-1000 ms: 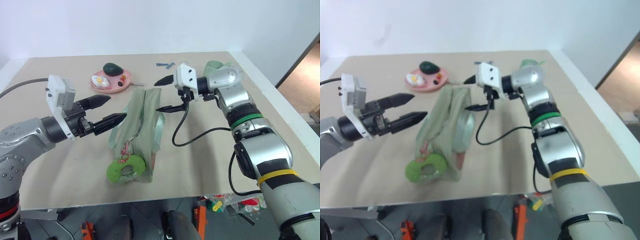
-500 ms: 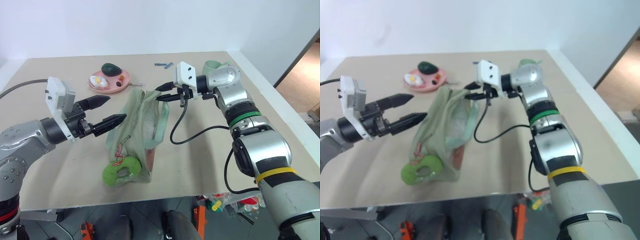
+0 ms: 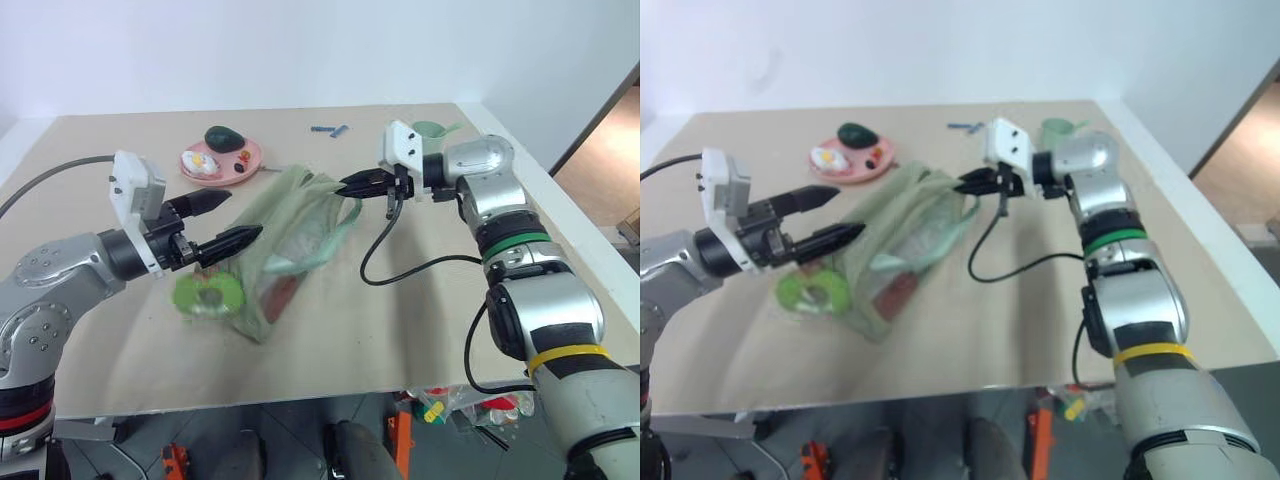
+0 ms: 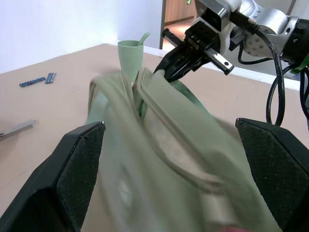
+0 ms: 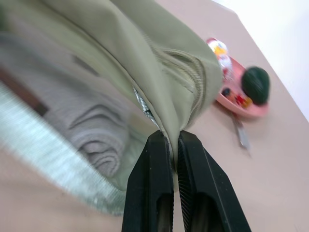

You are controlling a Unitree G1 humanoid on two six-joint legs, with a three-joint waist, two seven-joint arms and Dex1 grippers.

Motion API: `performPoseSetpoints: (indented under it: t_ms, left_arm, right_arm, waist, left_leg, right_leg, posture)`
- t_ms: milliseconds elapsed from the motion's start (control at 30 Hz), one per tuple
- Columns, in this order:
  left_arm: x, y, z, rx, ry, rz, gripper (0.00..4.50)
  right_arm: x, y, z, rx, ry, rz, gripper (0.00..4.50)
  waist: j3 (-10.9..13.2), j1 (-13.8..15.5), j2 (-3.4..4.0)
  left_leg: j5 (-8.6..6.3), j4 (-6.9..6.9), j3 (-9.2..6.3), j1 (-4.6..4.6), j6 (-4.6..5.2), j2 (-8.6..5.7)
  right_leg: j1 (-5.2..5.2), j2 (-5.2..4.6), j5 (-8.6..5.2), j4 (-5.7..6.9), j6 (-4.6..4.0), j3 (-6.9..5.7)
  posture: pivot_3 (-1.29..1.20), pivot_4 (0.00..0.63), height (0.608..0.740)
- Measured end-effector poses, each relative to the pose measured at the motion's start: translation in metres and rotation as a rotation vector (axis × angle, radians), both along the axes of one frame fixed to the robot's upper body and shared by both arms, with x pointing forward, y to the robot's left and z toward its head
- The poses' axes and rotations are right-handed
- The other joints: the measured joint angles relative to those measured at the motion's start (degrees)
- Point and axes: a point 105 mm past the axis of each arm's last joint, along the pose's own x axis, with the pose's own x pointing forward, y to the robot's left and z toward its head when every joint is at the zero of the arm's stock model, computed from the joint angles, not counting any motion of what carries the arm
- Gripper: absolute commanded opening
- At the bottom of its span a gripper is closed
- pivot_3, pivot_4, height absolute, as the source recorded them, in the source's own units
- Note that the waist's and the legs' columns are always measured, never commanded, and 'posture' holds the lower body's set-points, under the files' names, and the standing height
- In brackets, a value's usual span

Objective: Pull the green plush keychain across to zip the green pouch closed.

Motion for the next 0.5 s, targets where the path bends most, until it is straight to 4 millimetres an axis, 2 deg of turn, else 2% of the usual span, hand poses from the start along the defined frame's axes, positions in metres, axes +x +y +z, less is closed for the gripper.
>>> performPoseSetpoints:
  t_ms: [133, 267, 400, 500]
  left_arm:
    - [0.005, 0.000, -0.002, -0.004, 0.012, 0.000, 4.50]
    - [0.009, 0.000, -0.002, -0.007, 0.011, -0.004, 4.50]
    - [0.014, 0.003, -0.002, -0.009, -0.005, 0.017, 4.50]
    - [0.022, 0.009, -0.002, -0.009, -0.025, 0.061, 4.50]
  right_arm:
    - [-0.002, -0.022, 0.007, 0.034, -0.004, -0.084, 0.01]
    - [-0.012, -0.045, 0.012, 0.061, -0.019, -0.175, 0.01]
    - [-0.025, -0.057, 0.008, 0.086, 0.003, -0.244, 0.01]
    - [-0.042, -0.064, -0.002, 0.114, 0.041, -0.305, 0.01]
  waist:
    - [0.0, 0.1, 0.00]
    - [0.0, 0.2, 0.00]
    - [0.0, 0.2, 0.00]
    - [0.0, 0.5, 0.00]
  left_leg:
    - [0.00, 0.00, 0.01, -0.01, 0.00, -0.01]
    - [0.00, 0.00, 0.00, -0.06, 0.01, 0.00]
    - [0.00, 0.01, 0.13, -0.16, 0.01, -0.01]
    - [0.00, 0.02, 0.13, -0.18, 0.01, 0.01]
  right_leg:
    - [-0.03, 0.01, 0.00, 0.01, 0.01, 0.01]
    - [-0.07, 0.01, -0.01, 0.01, 0.02, 0.00]
    - [-0.33, 0.03, -0.01, 0.14, 0.03, 0.15]
    - [-0.39, 0.07, -0.02, 0.24, 0.06, 0.16]
  posture:
    - [0.00, 0.150, 0.740]
    - [0.00, 0.150, 0.740]
    - [0.00, 0.150, 0.740]
    - [0.00, 0.150, 0.740]
